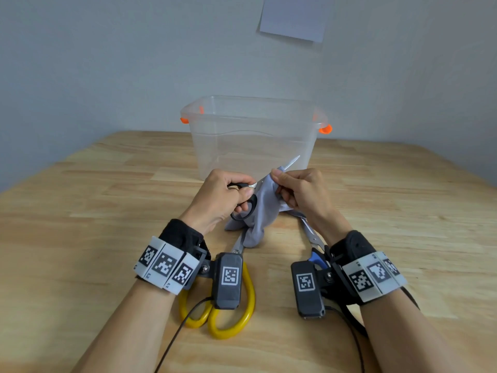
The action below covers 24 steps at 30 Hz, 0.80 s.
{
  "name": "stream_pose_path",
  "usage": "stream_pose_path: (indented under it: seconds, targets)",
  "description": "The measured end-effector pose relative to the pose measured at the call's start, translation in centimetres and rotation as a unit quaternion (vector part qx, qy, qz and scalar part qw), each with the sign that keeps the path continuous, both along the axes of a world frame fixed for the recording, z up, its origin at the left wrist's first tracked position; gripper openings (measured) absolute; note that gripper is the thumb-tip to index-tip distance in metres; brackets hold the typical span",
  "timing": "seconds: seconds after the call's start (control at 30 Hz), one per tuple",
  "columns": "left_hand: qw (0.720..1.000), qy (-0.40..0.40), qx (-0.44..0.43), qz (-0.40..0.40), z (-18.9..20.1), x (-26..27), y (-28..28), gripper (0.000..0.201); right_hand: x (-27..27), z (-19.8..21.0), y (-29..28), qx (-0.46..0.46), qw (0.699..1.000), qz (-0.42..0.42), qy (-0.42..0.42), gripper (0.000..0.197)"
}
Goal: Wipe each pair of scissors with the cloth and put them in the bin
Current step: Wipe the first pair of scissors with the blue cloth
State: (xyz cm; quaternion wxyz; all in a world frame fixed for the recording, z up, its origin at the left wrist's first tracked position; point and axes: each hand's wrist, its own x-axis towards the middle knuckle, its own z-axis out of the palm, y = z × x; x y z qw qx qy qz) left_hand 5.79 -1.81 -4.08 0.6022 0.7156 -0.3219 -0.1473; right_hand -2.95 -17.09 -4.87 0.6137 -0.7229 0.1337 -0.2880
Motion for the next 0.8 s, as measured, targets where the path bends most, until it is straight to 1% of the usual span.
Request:
stream_pose_path:
  seconds: [0.1,0.33,0.6,0.8]
  targets:
    - [1.0,0.001,-0.005,-0.009,0.14,-0.23,0.0,0.023,-0.25,0.19,-0.03,-0.001,1.0,-0.013,-0.024,0.048]
    - [1.0,0.001,0.001,-0.016,0.05,-0.29,0.08,0.022,-0.67,0.56,-0.69,0.043,0.995,-0.063,-0.058,0.047]
    - [1.0,-0.006,0.01,-0.004,-0.03,0.16,0.23,0.02,-0.18,0.22,-0.1,0.017,0.999,-0.019,-0.03,0.05]
    - [1.0,0.003,-0.003,-0.013,0.05,-0.29,-0.06,0.022,-0.3,0.26,-0.4,0.019,0.997,-0.051,-0.058,0.047]
